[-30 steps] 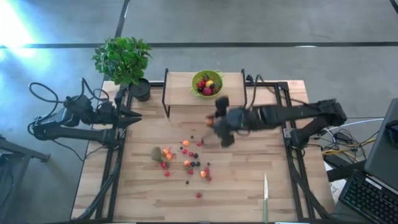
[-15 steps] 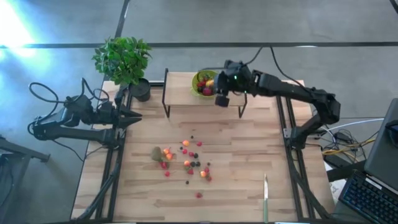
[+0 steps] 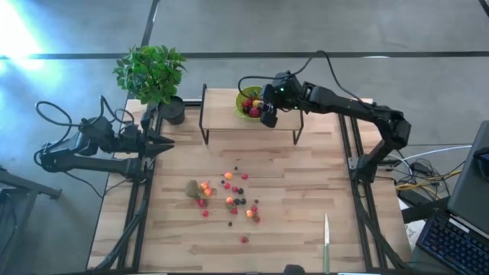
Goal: Pick & Place Fruit
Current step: Put the red strawberry into the green strainer bowl on the shelf
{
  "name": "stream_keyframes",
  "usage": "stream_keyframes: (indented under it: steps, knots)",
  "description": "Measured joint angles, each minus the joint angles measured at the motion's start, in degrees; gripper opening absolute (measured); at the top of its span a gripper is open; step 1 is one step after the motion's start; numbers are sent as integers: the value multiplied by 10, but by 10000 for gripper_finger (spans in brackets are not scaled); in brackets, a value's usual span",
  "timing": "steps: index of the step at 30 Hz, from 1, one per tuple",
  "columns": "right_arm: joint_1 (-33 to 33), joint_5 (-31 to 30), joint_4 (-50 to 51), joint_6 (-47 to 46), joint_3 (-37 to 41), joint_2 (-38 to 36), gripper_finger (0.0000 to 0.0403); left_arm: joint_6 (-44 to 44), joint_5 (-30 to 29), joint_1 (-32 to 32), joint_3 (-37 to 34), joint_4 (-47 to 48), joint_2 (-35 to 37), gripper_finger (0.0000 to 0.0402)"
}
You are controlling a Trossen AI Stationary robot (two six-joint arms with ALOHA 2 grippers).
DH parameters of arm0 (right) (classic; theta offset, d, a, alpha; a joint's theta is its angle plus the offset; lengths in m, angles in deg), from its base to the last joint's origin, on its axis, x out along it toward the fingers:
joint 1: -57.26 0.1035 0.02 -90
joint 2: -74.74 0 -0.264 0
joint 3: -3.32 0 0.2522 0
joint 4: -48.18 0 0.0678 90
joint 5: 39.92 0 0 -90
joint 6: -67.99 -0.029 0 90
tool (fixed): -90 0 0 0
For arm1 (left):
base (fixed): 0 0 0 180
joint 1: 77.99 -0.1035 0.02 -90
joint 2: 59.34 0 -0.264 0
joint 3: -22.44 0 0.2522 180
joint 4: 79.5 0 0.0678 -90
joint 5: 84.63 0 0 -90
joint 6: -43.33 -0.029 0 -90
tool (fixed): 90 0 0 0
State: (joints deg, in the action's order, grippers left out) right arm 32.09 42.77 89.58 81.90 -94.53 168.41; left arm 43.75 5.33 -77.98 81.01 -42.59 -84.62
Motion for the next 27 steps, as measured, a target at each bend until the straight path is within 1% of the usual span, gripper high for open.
stream_keyframes:
  steps: [6,10,15,21,27]
  knots:
    - [0,-2,0,-1,0,1,252,0,0,0,0,0,0,62]
    - [0,-2,0,-11,0,-4,259,0,0,0,0,0,0,62]
    - [3,-2,2,-16,0,-9,243,0,0,0,0,0,0,62]
    - [23,4,8,-38,0,-24,217,0,0,0,0,0,0,62]
    - [69,49,22,-46,0,-31,196,0,0,0,0,0,0,62]
